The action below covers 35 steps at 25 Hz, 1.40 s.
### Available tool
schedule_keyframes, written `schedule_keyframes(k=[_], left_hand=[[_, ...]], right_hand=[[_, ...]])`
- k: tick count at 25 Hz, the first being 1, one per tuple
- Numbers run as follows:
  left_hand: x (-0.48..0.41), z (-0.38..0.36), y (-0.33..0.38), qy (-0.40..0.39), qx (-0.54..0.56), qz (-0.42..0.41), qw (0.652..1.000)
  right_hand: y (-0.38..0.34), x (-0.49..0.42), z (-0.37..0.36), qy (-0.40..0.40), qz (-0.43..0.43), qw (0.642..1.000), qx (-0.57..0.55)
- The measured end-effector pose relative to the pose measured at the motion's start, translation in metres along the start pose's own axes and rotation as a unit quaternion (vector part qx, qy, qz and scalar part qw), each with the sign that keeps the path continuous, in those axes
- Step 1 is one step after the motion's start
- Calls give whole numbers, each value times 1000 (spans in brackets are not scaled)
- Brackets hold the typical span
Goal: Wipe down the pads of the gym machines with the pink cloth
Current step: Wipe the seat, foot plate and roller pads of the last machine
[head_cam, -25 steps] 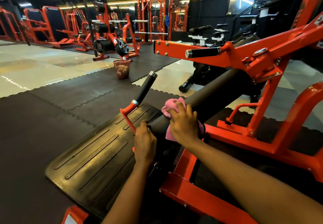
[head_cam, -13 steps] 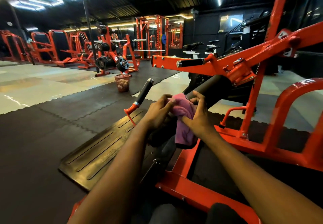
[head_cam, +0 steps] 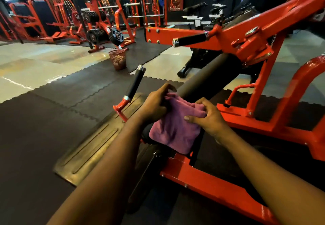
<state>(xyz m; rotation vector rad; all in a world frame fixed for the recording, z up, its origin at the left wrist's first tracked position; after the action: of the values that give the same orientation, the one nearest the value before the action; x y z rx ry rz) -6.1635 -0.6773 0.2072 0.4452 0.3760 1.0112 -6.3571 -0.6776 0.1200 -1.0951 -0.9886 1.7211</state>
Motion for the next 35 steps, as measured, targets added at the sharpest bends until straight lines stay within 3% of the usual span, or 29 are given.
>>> schedule_keyframes(k=[2,7,10,14,15,17,19,22,25,30,35], left_hand=[[1,29,12,13,21,12,1000],[22,123,67,65,52,72,994],[55,205,122,92,39,107,989],[117,295,206,198,37,188,961],[133,305,230,171,82,182,965],[173,306,277,37,187,135,972],[221,309,313,-39,216,97,971],[283,324,342,-30,179,58,982],[347,355,368,-2,126,42,991],[434,408,391,76,129,51,987],[479,442,399,113,77,120,983]], right_hand=[[-41,-1,14,9,-20,999,29],[-161,6,47,-58,-60,993,87],[-266,21,67,-29,-58,991,114],[-408,37,64,0,-64,993,102],[-441,46,57,11,-68,994,86],[-497,68,41,14,-84,996,20],[-537,97,24,-2,-111,990,-83],[-574,144,7,-29,-117,988,-98],[-622,193,-16,-35,-124,991,-45],[-692,241,-14,103,-147,979,91],[-703,269,39,222,-131,964,70]])
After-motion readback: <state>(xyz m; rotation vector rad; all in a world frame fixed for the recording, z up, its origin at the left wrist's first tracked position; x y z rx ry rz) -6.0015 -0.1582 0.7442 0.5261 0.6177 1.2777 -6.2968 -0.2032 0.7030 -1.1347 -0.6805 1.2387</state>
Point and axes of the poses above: each hand's wrist, its own x-axis away from the middle knuckle, its own z-axis out of the back of the hand, y = z × x, the point moved 5 cm from there along -x, towards the middle knuckle, and after that the axes turned 14 degrees about -y, right-handed, at the moved point
